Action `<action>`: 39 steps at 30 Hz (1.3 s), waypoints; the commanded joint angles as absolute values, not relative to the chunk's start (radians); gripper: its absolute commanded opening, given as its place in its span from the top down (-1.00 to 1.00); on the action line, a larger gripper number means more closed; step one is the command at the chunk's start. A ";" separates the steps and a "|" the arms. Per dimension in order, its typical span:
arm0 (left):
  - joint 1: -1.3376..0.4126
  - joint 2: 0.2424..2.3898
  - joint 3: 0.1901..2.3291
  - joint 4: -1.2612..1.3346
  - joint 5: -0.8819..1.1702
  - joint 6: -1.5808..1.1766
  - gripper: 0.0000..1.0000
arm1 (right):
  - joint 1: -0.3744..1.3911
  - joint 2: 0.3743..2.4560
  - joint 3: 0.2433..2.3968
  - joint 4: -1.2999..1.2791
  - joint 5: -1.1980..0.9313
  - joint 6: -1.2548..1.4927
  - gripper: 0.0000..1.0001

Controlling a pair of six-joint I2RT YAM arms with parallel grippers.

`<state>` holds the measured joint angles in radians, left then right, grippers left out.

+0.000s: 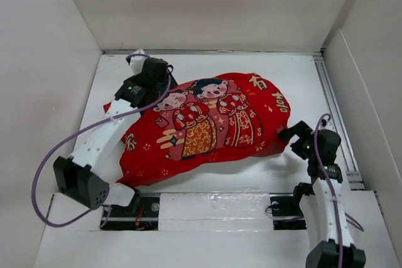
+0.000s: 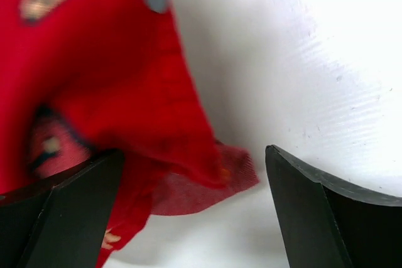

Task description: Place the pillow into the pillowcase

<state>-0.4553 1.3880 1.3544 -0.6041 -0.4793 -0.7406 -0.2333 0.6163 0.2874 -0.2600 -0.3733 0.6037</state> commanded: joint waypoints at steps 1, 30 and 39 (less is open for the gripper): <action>-0.456 1.208 1.447 -0.647 -0.493 -0.684 -0.96 | -0.219 0.499 0.342 -0.404 -0.296 0.626 -1.00; -0.385 1.928 1.979 -0.566 -0.374 -0.572 -0.99 | 0.684 1.281 0.690 0.230 -0.344 0.649 -1.00; -0.466 1.734 1.941 -0.686 -0.491 -0.567 -0.99 | 0.549 0.860 0.641 -0.119 -0.139 0.644 -1.00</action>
<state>-0.4259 1.9491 2.1052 -0.6353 -0.4297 -0.5697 0.5915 1.0080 0.6224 0.0109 -0.2718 0.6579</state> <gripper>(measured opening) 0.993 0.999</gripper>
